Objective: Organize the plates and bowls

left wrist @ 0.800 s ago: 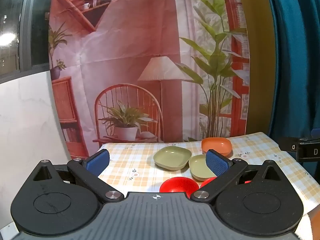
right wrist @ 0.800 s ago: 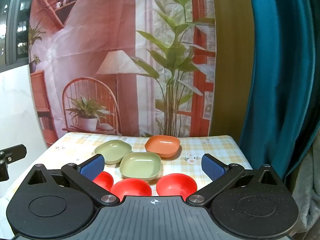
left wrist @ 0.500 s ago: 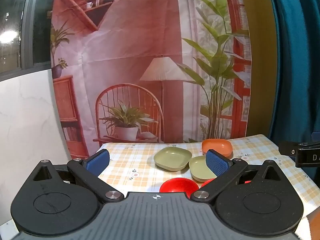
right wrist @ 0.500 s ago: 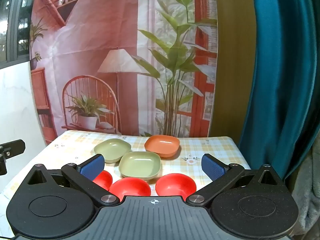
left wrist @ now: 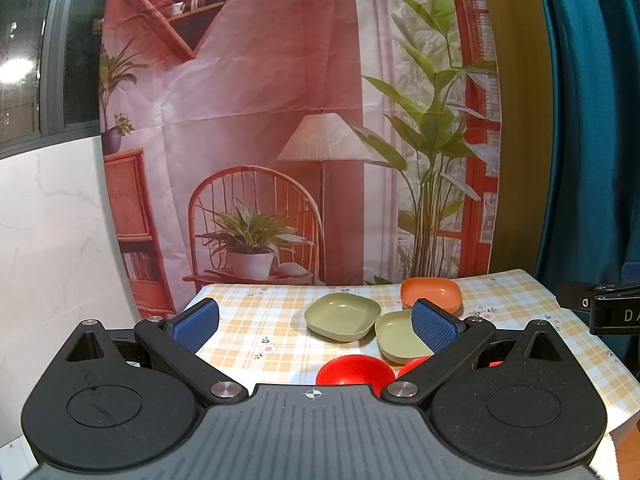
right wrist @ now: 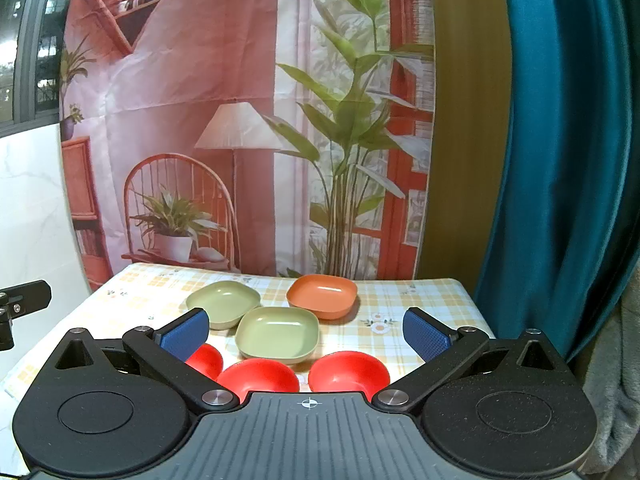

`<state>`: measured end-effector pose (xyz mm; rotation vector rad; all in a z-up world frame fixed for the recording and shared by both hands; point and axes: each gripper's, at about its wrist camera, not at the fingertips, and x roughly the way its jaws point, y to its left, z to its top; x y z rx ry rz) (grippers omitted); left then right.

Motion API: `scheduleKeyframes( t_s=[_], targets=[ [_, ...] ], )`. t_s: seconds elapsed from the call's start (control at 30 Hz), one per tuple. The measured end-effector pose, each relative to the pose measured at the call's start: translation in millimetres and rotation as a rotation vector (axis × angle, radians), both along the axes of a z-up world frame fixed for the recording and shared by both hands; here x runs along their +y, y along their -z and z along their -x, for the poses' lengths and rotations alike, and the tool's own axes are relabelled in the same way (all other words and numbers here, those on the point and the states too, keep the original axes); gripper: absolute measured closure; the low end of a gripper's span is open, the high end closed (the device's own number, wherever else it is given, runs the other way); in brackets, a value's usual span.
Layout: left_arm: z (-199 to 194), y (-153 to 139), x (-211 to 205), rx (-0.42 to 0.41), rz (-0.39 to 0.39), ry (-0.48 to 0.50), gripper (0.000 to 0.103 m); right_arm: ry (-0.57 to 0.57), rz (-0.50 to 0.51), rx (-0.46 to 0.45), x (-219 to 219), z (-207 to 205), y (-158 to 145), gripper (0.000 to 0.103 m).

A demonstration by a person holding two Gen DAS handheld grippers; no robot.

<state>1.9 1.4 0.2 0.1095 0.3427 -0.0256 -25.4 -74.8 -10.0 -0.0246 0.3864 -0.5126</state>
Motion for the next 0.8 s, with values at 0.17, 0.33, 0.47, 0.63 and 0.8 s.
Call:
scheduleKeyframes(
  t_s=[0.17,0.33,0.47,0.63,0.8],
  targets=[
    [-0.2,0.5,0.3,0.0,-0.001,0.0,0.0,-0.001,0.001,0.002,-0.4,-0.3,-0.1,0.0],
    [-0.3,0.7,1.0,0.001,0.0,0.001,0.0,0.001,0.001,0.001,0.1,-0.5,1.0,0.0],
    [-0.6,1.5,1.7,0.002,0.002,0.0,0.0,-0.001,0.001,0.002,-0.8,-0.4,0.0,0.0],
    [-1.0,1.9,1.4,0.003,0.003,-0.001,0.0,-0.001,0.0,0.002,-1.0,0.3,-0.3,0.0],
    [-1.0,1.9,1.5,0.004,0.003,0.0,0.0,-0.001,0.0,0.003,-0.7,-0.4,-0.2,0.0]
  ],
)
